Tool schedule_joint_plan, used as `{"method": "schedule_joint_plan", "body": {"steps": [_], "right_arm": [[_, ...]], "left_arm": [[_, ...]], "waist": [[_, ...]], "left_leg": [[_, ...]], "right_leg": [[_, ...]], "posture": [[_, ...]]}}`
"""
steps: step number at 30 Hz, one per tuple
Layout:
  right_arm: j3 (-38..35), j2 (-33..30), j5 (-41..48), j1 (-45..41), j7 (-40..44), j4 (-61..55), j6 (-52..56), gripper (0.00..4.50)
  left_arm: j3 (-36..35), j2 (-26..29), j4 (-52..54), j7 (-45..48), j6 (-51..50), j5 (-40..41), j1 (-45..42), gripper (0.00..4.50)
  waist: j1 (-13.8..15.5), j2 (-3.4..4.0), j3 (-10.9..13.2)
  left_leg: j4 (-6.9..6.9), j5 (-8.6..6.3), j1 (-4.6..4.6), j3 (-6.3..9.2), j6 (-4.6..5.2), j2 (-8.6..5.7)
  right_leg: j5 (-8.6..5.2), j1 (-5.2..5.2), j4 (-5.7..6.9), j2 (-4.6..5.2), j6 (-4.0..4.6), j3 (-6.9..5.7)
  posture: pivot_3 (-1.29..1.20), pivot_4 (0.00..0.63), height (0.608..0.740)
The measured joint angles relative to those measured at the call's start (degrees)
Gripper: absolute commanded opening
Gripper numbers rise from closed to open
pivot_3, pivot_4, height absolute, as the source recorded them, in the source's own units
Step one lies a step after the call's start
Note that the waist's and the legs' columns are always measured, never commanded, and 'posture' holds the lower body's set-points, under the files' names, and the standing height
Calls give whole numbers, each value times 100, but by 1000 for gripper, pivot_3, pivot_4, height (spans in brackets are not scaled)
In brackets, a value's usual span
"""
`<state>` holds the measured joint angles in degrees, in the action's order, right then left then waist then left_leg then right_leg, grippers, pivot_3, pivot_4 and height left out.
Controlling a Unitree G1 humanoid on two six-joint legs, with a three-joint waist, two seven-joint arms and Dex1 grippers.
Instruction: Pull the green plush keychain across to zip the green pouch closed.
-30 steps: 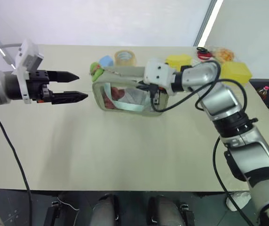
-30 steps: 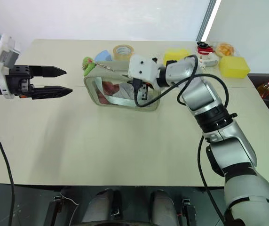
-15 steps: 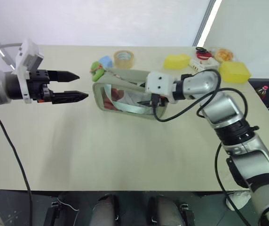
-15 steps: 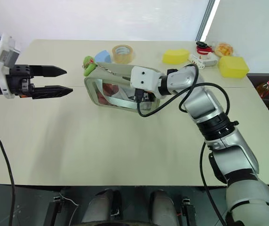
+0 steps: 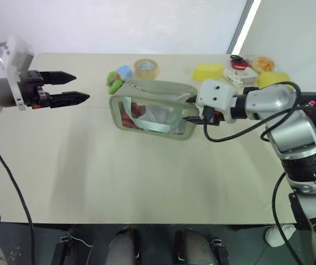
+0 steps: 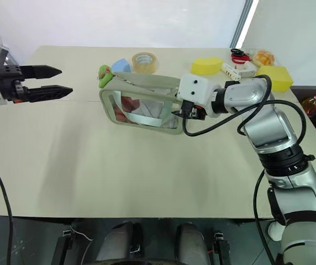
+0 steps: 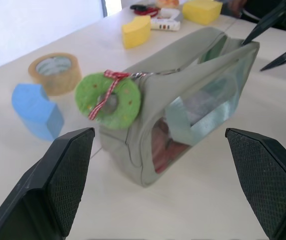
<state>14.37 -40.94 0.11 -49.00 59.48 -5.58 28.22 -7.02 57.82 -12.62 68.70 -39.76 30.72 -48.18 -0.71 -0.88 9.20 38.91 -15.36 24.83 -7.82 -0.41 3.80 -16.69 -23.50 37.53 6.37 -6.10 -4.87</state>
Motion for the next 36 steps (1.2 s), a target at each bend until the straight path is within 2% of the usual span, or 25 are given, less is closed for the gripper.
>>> {"method": "schedule_joint_plan", "body": {"steps": [1,2,3,5,6,11,16,19,22,28,36], "right_arm": [[64,6,-51,9,-14,86,-84,2074],[87,5,-88,15,-14,110,-134,1812],[88,-9,-103,19,-1,95,-172,1368],[85,-50,-101,28,36,-1,-210,323],[84,-78,-101,57,67,-60,-233,54],[46,-345,-111,206,122,-85,-483,54],[29,-431,-115,236,110,-43,-551,54],[24,-421,-123,262,92,-53,-576,54],[21,-403,-133,292,64,-66,-607,54],[22,-338,-151,307,59,-96,-577,54],[18,-335,-157,307,60,-172,-452,54]], "left_arm": [[61,-42,-55,7,36,-37,-2,4500],[102,-72,-94,9,48,-66,-4,4500],[140,-111,-154,23,72,-110,-19,4500],[176,-151,-285,67,162,-175,-86,4500],[177,-165,-339,96,218,-220,-125,4500],[184,-564,-960,-139,668,-562,-457,4500],[319,-1445,-1588,-686,1206,-951,-687,4500],[332,-1969,-2311,-1168,1493,-1137,-936,4500],[286,-2269,-2992,-1479,1812,-1240,-1324,4500],[275,-2497,-3914,-1548,2412,-1412,-1751,4500],[307,-2539,-4024,-879,2448,-1547,-1741,4500]], "waist": [[2,0,0],[1,0,0],[0,0,0],[-3,0,0],[-4,0,0],[43,-2,-1],[111,-2,-1],[131,-4,-1],[125,-6,-1],[107,-5,-1],[105,-5,-1]], "left_leg": [[-1,0,0,0,0,0],[-1,0,0,0,0,0],[-2,0,1,0,0,0],[-1,0,1,0,0,0],[0,0,1,0,0,0],[6,0,0,5,1,-2],[10,0,0,5,1,-3],[11,0,0,5,1,-4],[9,0,1,4,1,-4],[9,0,-1,3,1,-4],[10,0,-1,4,1,-4]], "right_leg": [[0,0,2,0,0,0],[0,-1,2,0,0,0],[0,-1,2,0,0,0],[0,-1,2,0,0,0],[0,0,2,0,0,0],[0,9,-9,2,-1,-3],[0,10,-10,2,-1,-5],[1,10,-10,2,-2,-5],[1,11,-10,2,-2,-6],[1,11,-11,2,-2,-6],[1,12,-11,2,-2,-7]], "posture": [[0,150,740],[0,150,740],[0,150,740],[0,150,740],[0,150,740],[0,150,740],[0,150,740],[0,150,740],[0,150,740],[0,150,740],[0,150,740]]}}
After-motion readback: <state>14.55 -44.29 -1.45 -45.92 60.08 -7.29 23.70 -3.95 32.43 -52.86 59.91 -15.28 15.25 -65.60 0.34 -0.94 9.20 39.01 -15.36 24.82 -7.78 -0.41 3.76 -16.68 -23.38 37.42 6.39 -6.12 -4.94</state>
